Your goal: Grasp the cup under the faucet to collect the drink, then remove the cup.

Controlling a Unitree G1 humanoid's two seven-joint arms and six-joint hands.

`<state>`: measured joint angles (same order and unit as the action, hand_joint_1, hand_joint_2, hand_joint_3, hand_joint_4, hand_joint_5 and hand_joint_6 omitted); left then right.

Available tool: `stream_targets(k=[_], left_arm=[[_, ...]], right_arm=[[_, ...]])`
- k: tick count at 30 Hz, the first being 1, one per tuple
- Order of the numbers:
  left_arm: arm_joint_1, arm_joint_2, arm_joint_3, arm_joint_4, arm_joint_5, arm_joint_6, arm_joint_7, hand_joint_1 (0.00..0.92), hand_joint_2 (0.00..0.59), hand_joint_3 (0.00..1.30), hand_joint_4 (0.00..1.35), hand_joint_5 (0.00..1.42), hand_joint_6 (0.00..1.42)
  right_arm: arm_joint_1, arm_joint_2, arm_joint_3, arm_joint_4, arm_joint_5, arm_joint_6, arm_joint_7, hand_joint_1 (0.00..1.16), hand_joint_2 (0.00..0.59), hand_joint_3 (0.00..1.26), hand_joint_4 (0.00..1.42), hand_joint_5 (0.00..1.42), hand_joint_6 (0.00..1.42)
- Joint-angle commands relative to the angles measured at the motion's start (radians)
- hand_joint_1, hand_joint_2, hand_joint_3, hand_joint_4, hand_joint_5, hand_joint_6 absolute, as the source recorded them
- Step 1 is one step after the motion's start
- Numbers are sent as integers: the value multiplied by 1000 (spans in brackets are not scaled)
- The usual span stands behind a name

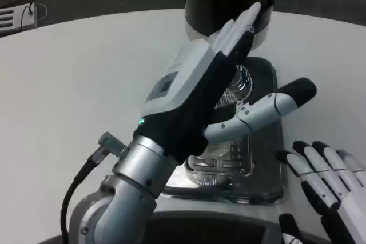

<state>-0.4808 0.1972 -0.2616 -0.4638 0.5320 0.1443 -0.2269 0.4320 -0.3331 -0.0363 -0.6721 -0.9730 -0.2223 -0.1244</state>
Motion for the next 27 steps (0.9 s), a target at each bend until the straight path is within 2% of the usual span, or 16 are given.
stream_targets(k=[1, 12, 27], left_arm=[[-24, 29, -35, -8, 62, 47, -74, 0, 135, 0, 0, 0, 0], [-64, 57, -60, -5, 122, 64, -150, 0, 127, 0, 0, 0, 0], [-103, 87, -88, 7, 139, 70, -220, 0, 116, 0, 0, 0, 0]], right_arm=[[1, 5, -6, -8, 12, 0, 14, 275, 559, 117, 42, 26, 48], [-20, 16, -2, -3, 33, 6, 35, 294, 562, 117, 42, 26, 61], [-51, 31, 8, 9, 74, 25, 57, 321, 525, 109, 42, 26, 76]])
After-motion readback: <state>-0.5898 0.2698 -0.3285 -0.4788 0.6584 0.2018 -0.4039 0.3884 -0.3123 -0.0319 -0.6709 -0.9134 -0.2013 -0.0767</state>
